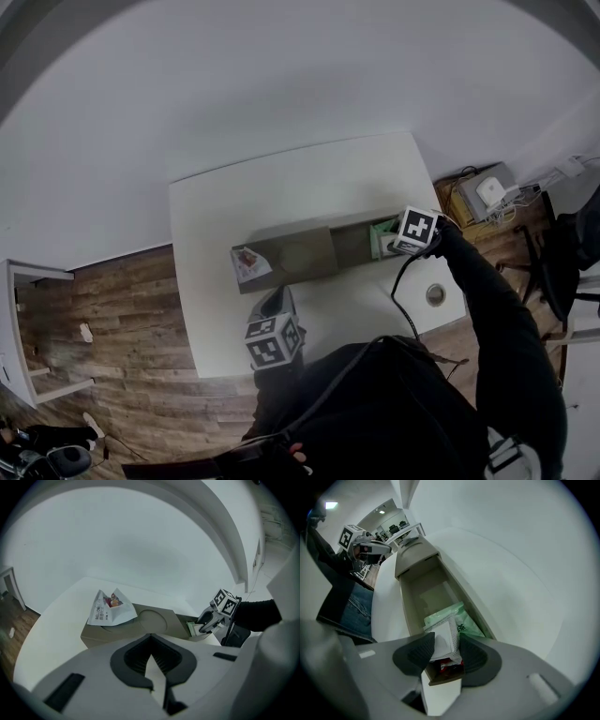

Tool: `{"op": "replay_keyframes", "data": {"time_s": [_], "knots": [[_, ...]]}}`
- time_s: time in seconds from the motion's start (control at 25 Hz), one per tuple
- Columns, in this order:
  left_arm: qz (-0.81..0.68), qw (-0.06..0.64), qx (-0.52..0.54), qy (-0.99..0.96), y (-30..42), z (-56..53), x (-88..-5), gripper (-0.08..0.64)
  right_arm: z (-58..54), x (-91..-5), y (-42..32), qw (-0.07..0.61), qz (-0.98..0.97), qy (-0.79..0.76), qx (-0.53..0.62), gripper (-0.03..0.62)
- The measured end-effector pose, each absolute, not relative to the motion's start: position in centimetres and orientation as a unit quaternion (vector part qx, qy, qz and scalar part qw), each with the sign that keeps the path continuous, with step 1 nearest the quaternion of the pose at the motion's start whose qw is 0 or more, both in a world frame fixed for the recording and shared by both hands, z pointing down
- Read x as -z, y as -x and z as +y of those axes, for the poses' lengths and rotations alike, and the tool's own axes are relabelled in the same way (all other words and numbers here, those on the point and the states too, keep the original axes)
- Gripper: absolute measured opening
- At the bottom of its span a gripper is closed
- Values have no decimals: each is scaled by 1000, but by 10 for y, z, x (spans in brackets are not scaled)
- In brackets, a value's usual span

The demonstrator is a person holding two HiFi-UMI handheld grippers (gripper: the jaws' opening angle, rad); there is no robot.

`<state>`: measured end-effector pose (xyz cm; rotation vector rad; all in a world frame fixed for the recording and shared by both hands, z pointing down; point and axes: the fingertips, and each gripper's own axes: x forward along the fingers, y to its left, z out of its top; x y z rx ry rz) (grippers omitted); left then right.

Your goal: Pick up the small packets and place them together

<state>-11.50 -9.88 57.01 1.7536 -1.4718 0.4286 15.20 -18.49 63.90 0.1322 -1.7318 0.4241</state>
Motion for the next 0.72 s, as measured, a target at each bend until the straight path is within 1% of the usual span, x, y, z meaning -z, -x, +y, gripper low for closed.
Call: {"op": "replay_keyframes", "data": {"time_s": [0.08, 0.16, 0.24, 0.32, 0.52, 0.72], "knots": [[-581, 394, -170, -692, 116, -98, -570, 0, -188, -639, -150, 621, -762, -57, -174, 150], [-581, 392, -170, -692, 116, -99, -569, 0, -189, -638, -147, 614, -769, -56, -169, 109], [-581, 392, -170, -693, 116, -100, -569, 0, -191, -637, -146, 608, -774, -59, -165, 87], [-580, 392, -170, -694, 115, -101, -569, 0, -186, -635, -154, 621, -760, -63, -182, 73], [-578, 392, -170, -695, 114, -100, -569, 0, -197, -627, -148, 588, -787, -77, -168, 41], [-579, 389, -170, -696, 116, -100, -568, 0, -193, -613, -154, 584, -785, -84, -191, 31]]}}
